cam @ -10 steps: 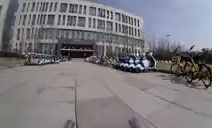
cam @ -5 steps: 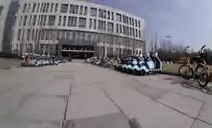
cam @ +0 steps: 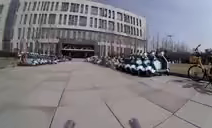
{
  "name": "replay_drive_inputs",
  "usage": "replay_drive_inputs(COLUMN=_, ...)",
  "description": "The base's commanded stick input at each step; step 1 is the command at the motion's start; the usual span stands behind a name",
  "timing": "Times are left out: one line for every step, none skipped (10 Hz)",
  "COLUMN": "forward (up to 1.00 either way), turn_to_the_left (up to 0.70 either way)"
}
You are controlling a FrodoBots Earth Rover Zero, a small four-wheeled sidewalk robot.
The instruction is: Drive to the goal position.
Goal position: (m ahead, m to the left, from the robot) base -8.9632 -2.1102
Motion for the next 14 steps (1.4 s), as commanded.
replay_drive_inputs(forward=1.0, turn_to_the_left=0.0)
replay_drive_inputs(forward=1.0, turn_to_the_left=0.0)
replay_drive_inputs(forward=1.0, turn_to_the_left=0.0)
replay_drive_inputs(forward=1.0, turn_to_the_left=0.0)
replay_drive_inputs(forward=1.0, turn_to_the_left=0.0)
replay_drive_inputs(forward=1.0, turn_to_the_left=0.0)
replay_drive_inputs(forward=1.0, turn_to_the_left=0.0)
replay_drive_inputs(forward=1.0, turn_to_the_left=0.0)
replay_drive_inputs(forward=1.0, turn_to_the_left=0.0)
replay_drive_inputs(forward=1.0, turn_to_the_left=0.0)
replay_drive_inputs(forward=1.0, turn_to_the_left=0.0)
replay_drive_inputs(forward=1.0, turn_to_the_left=0.0)
replay_drive_inputs(forward=1.0, turn_to_the_left=0.12)
replay_drive_inputs(forward=1.0, turn_to_the_left=0.27)
